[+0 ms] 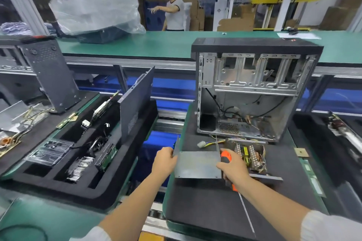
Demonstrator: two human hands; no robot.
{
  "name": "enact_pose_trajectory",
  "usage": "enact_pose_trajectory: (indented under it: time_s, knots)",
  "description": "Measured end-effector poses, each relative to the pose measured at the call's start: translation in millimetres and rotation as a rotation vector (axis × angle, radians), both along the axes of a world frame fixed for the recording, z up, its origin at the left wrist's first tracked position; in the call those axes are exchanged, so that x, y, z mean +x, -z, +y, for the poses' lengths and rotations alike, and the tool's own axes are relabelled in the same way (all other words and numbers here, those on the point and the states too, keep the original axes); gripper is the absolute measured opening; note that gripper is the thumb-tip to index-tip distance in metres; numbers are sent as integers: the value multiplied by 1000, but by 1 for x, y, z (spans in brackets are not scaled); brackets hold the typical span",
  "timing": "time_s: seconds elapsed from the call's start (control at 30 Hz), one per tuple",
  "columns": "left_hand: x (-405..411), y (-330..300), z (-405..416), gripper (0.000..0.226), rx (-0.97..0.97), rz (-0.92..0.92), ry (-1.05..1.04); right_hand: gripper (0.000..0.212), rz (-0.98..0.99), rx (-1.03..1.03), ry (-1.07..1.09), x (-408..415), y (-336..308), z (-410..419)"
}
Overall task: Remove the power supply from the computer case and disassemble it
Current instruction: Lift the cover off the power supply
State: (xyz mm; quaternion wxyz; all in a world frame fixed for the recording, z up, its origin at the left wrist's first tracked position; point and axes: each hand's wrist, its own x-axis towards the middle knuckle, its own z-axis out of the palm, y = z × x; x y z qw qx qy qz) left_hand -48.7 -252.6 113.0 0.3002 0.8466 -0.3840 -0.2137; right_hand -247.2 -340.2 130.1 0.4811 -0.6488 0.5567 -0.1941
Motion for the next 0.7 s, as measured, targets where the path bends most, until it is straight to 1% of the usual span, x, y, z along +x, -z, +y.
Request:
enact_pose_trajectory:
  time_s: [0.07, 0.13, 0.17, 0.2, 0.23, 0.27, 0.3, 0.37, 0.4, 0.43, 0.53, 0.7]
  knots:
    - [-3, 5, -3, 28, 44, -9, -12, 52, 42, 7, -58, -6, 1, -4]
    - [-3, 7, -5, 24, 153, -56, 35, 38, 122, -10, -152, -15, -2, -10]
    - [-4, 8, -6, 22, 227, -81, 79, 32, 195, -37, -225, -22, -5, -13]
    - [-4, 10, -6, 21, 292, -93, 116, 33, 285, -74, -317, -30, -7, -16]
    - [-4, 12, -6, 22, 341, -93, 142, 42, 392, -122, -415, -37, -7, -19]
    - [-3, 15, -6, 24, 368, -89, 156, 53, 507, -192, -497, -44, -6, -21]
    - [-3, 17, -6, 23, 378, -81, 160, 58, 616, -278, -556, -48, -4, -21]
    - [-3, 17, -7, 19, 365, -72, 151, 50, 815, -499, -631, -52, -1, -18]
    - [-3, 18, -8, 21, 353, -76, 145, 44, 900, -603, -650, -51, 1, -17]
    - [-4, 18, -9, 25, 339, -90, 139, 40, 961, -664, -650, -50, 2, -16]
    - [-9, 17, -12, 33, 305, -145, 122, 33, 1050, -684, -673, -48, -3, -16]
    - [-15, 20, -28, 31, 304, -168, 100, 31, 1123, -640, -745, -60, -8, -15]
